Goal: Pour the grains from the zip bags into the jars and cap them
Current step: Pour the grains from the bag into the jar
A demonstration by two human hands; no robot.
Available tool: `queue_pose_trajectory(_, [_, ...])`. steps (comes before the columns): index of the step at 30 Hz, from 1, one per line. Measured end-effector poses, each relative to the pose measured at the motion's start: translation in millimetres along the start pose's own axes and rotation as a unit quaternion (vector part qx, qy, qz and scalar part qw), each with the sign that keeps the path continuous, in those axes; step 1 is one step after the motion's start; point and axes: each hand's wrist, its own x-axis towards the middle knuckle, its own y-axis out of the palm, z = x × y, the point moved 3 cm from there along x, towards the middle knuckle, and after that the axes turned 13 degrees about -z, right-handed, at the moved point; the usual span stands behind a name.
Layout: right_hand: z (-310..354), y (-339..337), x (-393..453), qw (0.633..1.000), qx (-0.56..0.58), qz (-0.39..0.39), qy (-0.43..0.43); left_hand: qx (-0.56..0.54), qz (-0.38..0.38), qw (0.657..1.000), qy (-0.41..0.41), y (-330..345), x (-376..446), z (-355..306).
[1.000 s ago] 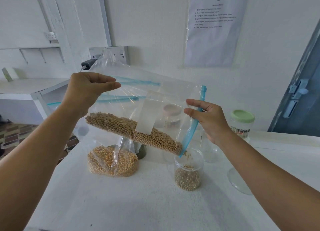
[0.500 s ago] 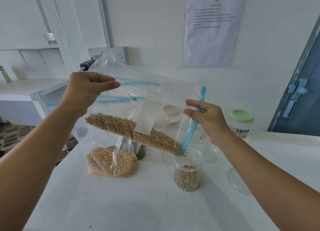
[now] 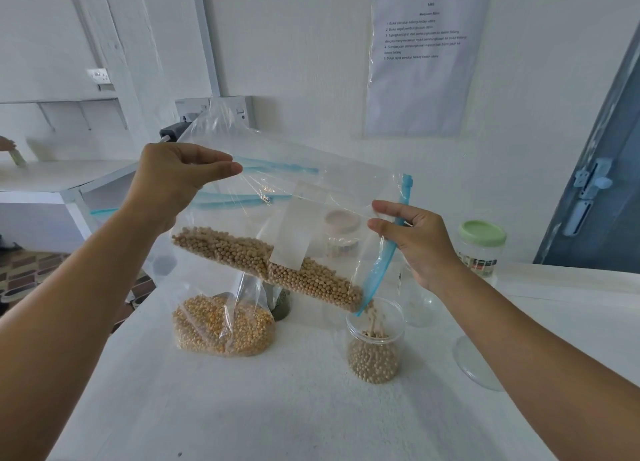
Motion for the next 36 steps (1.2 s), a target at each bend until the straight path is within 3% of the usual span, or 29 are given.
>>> queue_pose_trajectory(36, [-4.7,-2.2,-1.0,1.0,0.019,-0.002,0.002,0.017,-0.005,1.0,0.009,4.5,3.6,-2.3])
